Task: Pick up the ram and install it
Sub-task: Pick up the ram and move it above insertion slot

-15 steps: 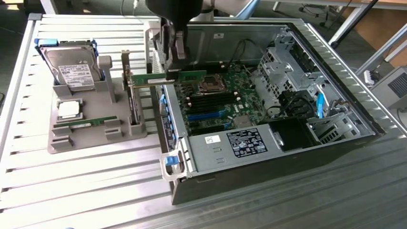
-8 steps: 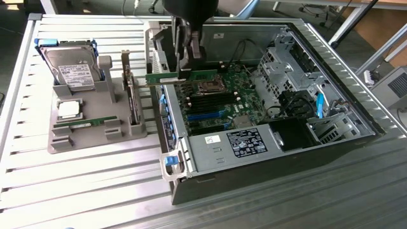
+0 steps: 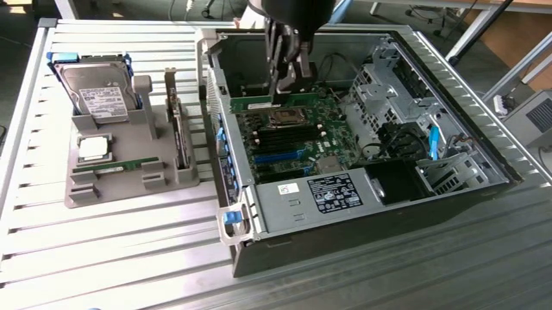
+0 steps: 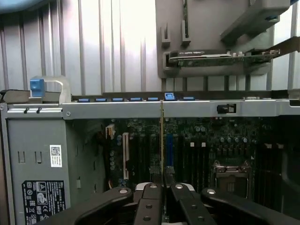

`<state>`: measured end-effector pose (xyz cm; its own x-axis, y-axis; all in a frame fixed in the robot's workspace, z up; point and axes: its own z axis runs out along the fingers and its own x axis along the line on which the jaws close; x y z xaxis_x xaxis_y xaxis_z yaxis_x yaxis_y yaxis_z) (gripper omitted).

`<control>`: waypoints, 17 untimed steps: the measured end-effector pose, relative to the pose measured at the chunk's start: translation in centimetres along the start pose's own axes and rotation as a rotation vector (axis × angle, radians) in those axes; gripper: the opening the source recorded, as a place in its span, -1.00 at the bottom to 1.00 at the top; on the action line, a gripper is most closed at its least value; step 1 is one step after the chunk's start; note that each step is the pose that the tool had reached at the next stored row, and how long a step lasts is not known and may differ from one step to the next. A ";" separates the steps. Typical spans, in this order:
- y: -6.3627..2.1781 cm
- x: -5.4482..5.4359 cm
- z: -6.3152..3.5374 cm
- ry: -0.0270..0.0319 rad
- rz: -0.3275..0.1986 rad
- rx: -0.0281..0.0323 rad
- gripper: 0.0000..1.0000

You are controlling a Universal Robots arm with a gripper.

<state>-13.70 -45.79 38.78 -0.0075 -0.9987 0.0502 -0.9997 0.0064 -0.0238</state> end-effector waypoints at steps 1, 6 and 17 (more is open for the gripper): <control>-0.48 0.0 0.02 -0.0026 0.000 0.0000 -0.77; -3.30 0.0 0.09 -0.0688 -0.002 -0.0004 -0.77; -8.05 -0.8 0.38 -0.0714 -0.113 0.0007 -0.77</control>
<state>-5.64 -45.02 38.55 0.1066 -0.9941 -0.0186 -0.9941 -0.1062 -0.0227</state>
